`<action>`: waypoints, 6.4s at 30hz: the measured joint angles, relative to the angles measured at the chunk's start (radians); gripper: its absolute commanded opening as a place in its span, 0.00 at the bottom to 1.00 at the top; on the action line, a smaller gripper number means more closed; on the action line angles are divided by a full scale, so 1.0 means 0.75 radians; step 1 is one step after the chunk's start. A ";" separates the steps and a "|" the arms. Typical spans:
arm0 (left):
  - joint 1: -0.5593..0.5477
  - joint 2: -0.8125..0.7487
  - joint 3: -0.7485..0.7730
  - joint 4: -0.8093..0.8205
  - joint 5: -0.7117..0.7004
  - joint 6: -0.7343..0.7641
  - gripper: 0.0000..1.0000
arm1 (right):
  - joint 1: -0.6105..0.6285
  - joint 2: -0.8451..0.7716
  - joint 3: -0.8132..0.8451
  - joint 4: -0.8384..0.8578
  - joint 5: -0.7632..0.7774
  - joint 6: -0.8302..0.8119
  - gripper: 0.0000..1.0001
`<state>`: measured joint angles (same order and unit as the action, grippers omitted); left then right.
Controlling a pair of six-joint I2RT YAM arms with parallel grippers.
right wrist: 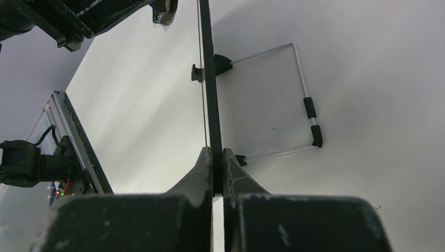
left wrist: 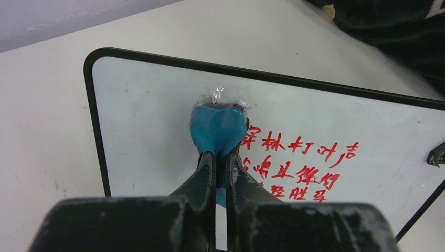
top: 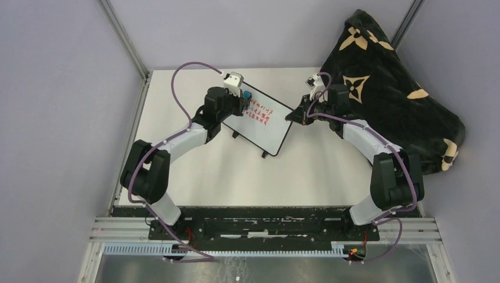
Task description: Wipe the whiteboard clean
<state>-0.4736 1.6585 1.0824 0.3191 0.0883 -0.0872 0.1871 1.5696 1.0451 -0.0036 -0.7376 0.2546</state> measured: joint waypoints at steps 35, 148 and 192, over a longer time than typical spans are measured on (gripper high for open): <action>-0.001 0.099 -0.084 0.277 -0.041 0.056 0.03 | -0.020 -0.108 -0.150 0.073 0.009 -0.013 0.01; -0.267 0.066 -0.063 0.178 -0.103 0.192 0.03 | -0.005 -0.060 -0.096 0.040 -0.013 -0.030 0.01; -0.226 0.055 -0.111 0.173 -0.110 0.222 0.03 | 0.008 -0.047 -0.075 0.024 0.002 -0.041 0.01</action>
<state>-0.6430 1.7000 0.9993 0.4492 0.0059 0.0795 0.1932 1.5345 0.9890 0.0143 -0.7364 0.2241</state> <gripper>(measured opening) 0.062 0.047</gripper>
